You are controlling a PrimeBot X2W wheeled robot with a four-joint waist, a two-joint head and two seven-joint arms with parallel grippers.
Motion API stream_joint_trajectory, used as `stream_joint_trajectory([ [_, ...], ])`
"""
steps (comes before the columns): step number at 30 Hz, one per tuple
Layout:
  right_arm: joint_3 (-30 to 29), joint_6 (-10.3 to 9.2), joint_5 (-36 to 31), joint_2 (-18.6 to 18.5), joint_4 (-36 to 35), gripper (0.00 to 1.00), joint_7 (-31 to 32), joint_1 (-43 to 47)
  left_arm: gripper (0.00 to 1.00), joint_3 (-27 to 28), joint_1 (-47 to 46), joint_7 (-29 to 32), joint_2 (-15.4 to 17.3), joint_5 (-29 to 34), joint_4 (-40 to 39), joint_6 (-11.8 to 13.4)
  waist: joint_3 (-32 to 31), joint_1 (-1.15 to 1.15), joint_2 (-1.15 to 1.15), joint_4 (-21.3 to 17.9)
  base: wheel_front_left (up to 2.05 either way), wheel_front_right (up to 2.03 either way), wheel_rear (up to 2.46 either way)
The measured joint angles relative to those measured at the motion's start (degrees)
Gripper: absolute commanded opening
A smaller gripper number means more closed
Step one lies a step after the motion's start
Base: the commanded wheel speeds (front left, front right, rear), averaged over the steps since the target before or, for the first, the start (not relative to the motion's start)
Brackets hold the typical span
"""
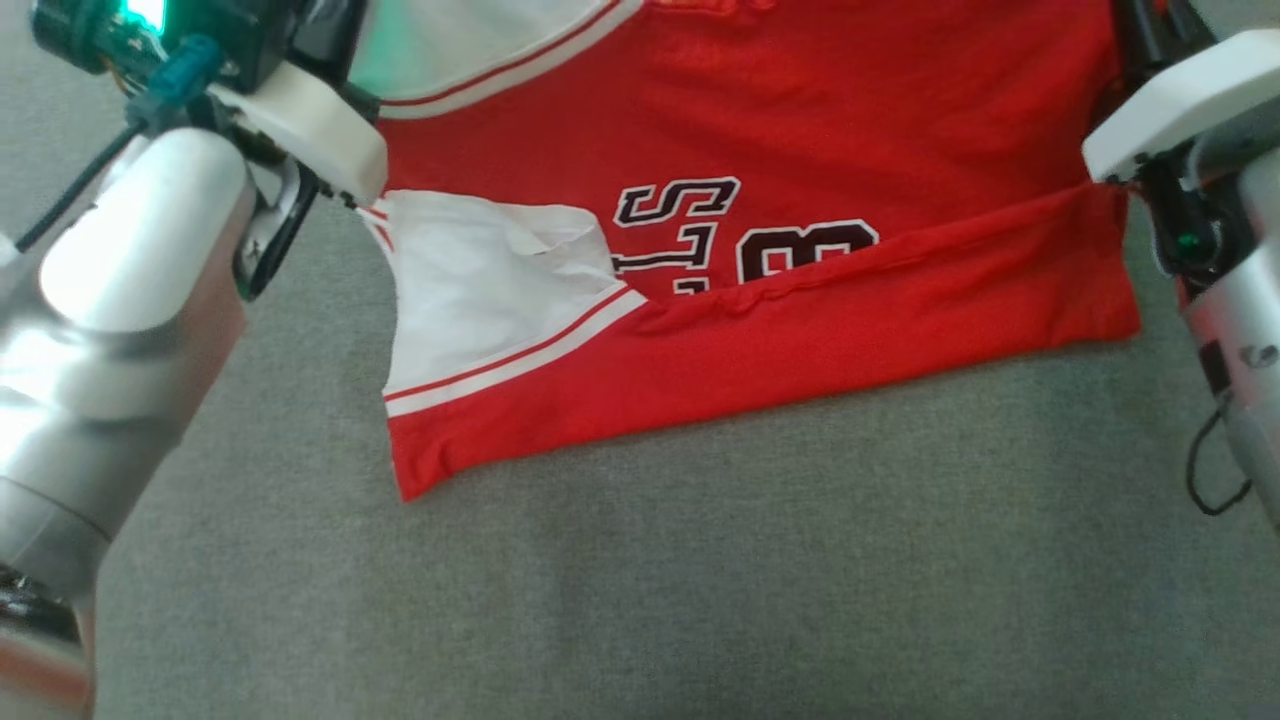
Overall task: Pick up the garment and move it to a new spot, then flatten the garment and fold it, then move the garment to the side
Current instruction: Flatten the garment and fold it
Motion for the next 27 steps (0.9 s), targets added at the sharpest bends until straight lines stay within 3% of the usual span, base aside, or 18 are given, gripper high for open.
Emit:
stream_joint_trajectory([
  [6,3.18,0.00,4.54,-2.58,-0.67,0.00,0.27,2.00,0.00,-2.02,2.70,-0.63,-0.40,-0.03,1.41,-2.64,-1.07,0.00,0.00,1.52,0.00,0.00,0.00],
  [11,7.20,0.00,8.48,-6.20,-2.38,0.00,2.30,6.19,0.00,-4.08,8.85,1.14,0.16,-1.94,-1.96,-4.33,-3.00,-0.01,0.00,3.07,0.00,0.00,0.00],
  [17,13.13,0.00,9.34,-11.35,-2.90,0.00,5.59,10.06,0.00,-8.66,13.69,7.08,4.17,-2.04,-9.90,-4.87,-5.14,-0.01,0.00,4.41,0.00,0.00,0.00],
  [27,23.95,0.00,8.26,-16.58,-3.74,0.00,12.00,13.17,0.00,-13.03,20.64,19.62,10.55,-5.19,-23.04,-4.82,-7.27,-0.01,0.00,5.06,0.00,0.00,0.00],
])
